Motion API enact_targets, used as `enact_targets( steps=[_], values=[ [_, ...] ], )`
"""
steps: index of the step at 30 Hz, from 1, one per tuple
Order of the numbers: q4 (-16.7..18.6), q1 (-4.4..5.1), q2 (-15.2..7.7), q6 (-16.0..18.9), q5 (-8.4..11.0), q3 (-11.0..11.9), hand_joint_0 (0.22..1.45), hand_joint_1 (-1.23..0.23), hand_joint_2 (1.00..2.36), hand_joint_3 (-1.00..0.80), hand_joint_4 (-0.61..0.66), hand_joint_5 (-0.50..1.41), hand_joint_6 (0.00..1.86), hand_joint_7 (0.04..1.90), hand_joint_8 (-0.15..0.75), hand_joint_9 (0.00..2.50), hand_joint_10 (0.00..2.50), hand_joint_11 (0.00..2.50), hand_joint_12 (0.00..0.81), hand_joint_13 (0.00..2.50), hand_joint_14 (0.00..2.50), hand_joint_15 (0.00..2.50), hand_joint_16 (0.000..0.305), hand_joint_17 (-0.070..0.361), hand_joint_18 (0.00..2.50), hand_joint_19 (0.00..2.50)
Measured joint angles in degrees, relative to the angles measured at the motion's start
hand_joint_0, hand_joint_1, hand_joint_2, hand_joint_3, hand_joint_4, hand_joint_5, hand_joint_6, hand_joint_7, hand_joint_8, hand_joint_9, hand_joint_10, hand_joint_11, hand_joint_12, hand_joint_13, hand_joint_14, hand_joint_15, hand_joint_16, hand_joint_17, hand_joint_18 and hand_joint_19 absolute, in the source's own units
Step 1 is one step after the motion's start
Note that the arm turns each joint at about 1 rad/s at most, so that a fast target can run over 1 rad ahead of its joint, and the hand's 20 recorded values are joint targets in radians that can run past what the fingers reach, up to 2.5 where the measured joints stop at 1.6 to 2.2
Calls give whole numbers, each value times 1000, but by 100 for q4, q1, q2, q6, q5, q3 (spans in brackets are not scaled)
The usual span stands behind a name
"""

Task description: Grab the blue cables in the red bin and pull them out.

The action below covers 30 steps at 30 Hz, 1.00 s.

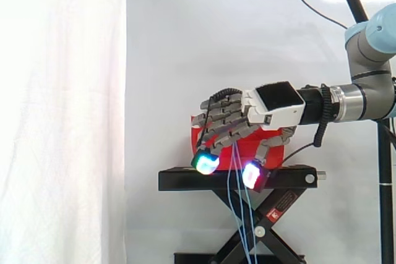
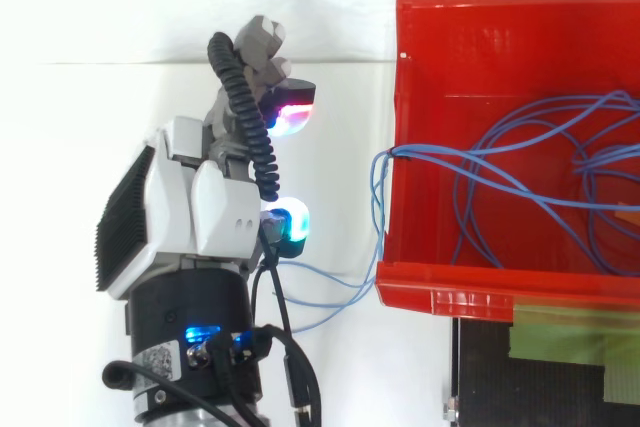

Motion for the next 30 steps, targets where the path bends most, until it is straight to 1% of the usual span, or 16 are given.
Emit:
enact_targets(
  steps=[2,6,10,15,20,22,27,30],
  values=[
    [1,-7,-2,31,5,0,793,-947,1000,-1000,153,612,14,516,245,604,11,302,329,404,7,179,45,101,232,183],
    [-2,-28,-4,201,8,0,792,-948,1000,-1000,152,610,14,510,243,603,11,304,329,405,8,176,45,101,232,187],
    [-71,-57,-6,333,-3,-1,793,-947,1000,-1000,151,607,13,504,244,603,10,306,329,406,7,177,45,101,232,184],
    [-205,-96,-85,481,-15,-1,791,-946,1000,-1000,152,608,13,504,245,604,10,302,329,405,7,173,45,101,232,184],
    [-250,-124,-153,639,-97,0,792,-945,1000,-1000,159,608,14,505,244,602,12,305,329,406,7,177,45,101,232,184],
    [-248,-135,-160,657,-115,28,792,-944,1000,-1000,152,608,13,504,244,599,11,309,331,404,6,173,45,101,232,183],
    [-227,-165,-162,663,-159,184,792,-947,1000,-1000,156,606,14,509,243,591,11,306,330,402,7,175,45,101,231,182],
    [-124,-169,-170,652,-181,218,793,-946,1000,-1000,152,606,14,504,243,592,10,303,330,398,6,174,45,101,232,183]
  ],
)
